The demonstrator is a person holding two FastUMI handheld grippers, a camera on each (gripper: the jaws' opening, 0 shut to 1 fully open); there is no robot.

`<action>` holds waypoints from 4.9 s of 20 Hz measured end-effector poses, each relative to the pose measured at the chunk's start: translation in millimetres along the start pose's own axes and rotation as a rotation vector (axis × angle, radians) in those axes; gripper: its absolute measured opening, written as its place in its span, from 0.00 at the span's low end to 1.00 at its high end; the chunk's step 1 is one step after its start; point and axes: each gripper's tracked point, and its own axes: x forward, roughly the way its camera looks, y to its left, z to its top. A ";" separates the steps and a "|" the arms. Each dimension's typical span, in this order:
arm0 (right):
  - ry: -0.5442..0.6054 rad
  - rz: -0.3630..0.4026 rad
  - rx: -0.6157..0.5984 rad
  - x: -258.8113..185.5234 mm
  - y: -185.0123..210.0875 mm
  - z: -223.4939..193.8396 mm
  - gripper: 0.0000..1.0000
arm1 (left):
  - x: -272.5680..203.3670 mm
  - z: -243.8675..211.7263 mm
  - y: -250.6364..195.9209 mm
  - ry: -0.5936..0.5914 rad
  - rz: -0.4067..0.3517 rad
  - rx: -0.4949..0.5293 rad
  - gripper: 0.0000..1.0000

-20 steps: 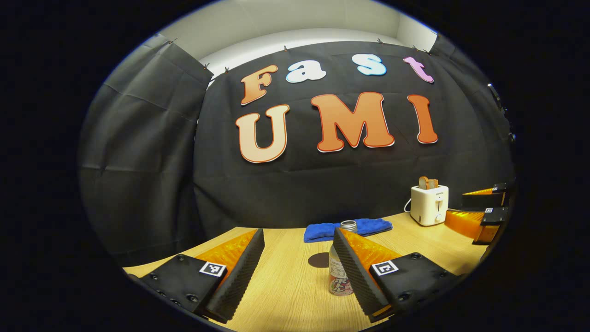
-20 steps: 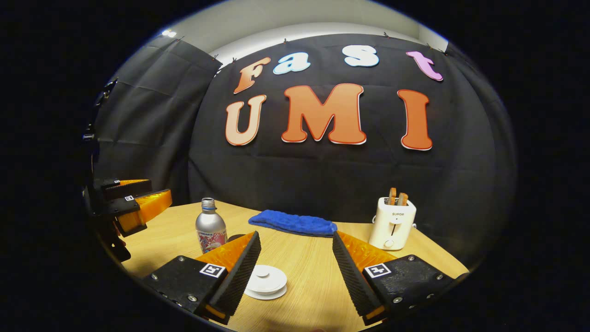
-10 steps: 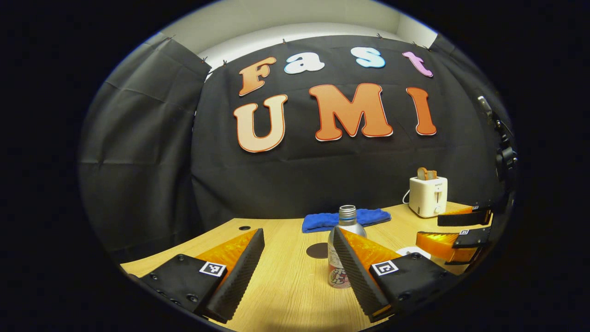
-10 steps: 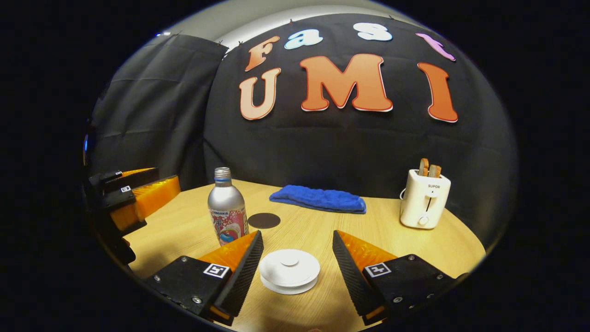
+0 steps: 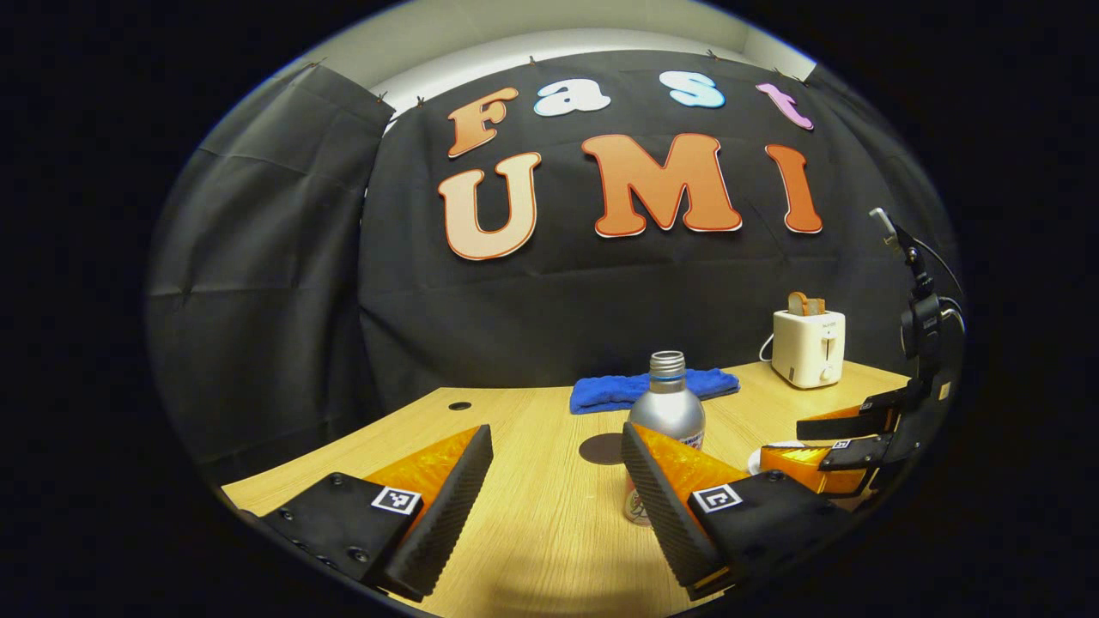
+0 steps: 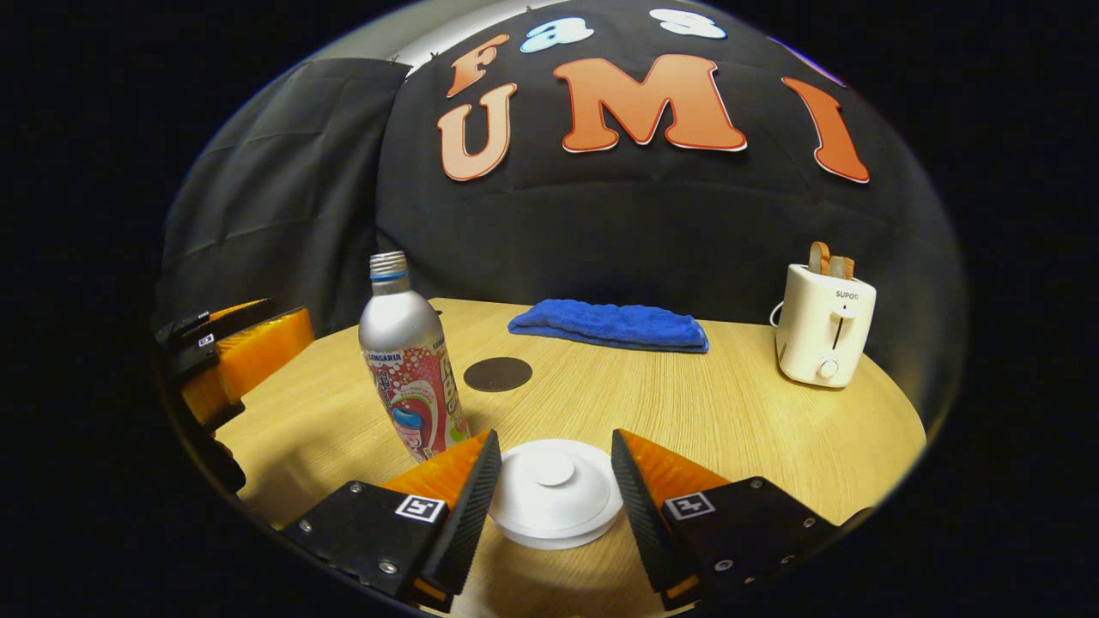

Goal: Open the teacup lid with one hand, grasp the water bottle and pour water into the teacup with the other hand; after pouring, place the water bottle on the coaster and then close the teacup lid.

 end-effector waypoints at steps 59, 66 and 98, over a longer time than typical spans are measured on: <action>-0.185 -0.224 0.074 -99.6 -122.0 47.9 0.23 | 64.0 -61.8 -66.7 0.207 -0.094 0.214 0.84; -0.203 -0.247 0.089 -113.8 -139.0 46.4 0.23 | 61.2 -25.2 -57.8 0.091 -0.040 0.547 0.84; -0.238 -0.320 0.089 -146.2 -185.1 37.8 0.23 | 69.3 1.2 -71.3 -0.098 -0.146 1.673 0.87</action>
